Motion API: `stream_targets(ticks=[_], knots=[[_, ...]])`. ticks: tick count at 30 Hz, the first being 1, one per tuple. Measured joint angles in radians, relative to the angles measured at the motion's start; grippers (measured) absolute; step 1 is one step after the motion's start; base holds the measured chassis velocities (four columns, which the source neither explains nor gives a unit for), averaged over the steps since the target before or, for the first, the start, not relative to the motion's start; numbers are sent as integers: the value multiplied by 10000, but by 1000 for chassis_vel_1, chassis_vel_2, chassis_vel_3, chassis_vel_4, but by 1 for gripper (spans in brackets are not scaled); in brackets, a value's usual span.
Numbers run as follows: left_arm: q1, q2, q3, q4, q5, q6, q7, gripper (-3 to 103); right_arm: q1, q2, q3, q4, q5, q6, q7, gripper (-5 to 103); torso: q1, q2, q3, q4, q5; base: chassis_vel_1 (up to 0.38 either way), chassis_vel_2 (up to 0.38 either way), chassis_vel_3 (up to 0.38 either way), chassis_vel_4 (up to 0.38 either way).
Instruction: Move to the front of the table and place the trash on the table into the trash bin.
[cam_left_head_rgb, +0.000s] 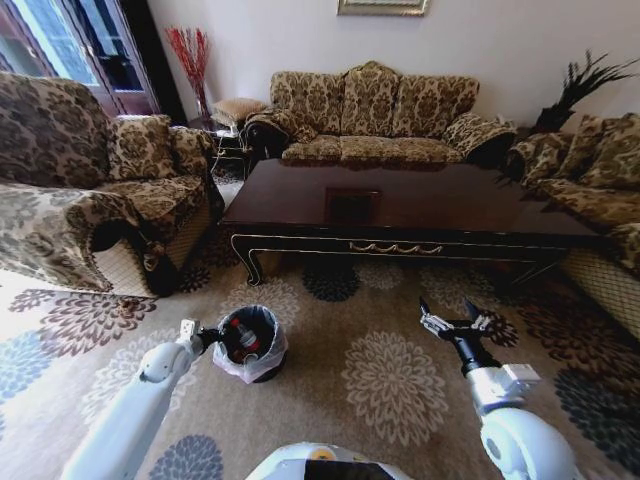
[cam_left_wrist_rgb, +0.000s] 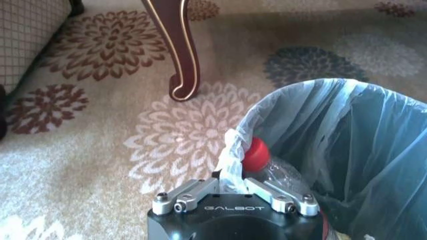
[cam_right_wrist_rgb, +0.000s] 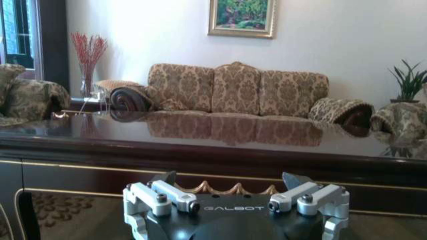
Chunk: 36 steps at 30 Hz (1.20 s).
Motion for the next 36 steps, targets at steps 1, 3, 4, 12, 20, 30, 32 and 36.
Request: stream_targets(ticks=[1,3,4,12,20,30,32,36], knots=[[-120,3,76,112,-1,-1,-1,1,0,0,0,0,0,0,0,100,-18,-47,-28,-3,-1,0,0,0,0],[-257,3,167,236,-11,-5,-1,1,0,0,1,0,0,0,0,100,-44,-114,-68,-3,-1,0,0,0,0],[-330,2,220,296,-18,-5,-2,1,0,0,0,0,0,0,0,100,-57,-151,-91,-2,0,0,0,0,0],[-812,-29,623,711,-33,46,36,1,-1,0,0,0,0,0,0,100,-152,-463,-311,-3,1,0,0,0,0],[-1097,-64,795,1106,-30,-10,65,-2,0,0,0,0,0,0,0,100,-202,-704,-504,-1,0,0,0,0,0],[-1121,-86,790,1257,12,-242,117,34,0,0,0,0,0,0,0,100,-194,-687,-498,0,0,0,0,0,0],[-1100,-96,761,1256,13,-281,121,39,0,0,0,0,0,0,0,100,-192,-678,-492,-1,0,0,0,0,0],[-1027,-103,628,1212,-29,-555,117,55,0,0,0,0,0,0,0,100,-185,-662,-481,-1,0,0,0,0,0]])
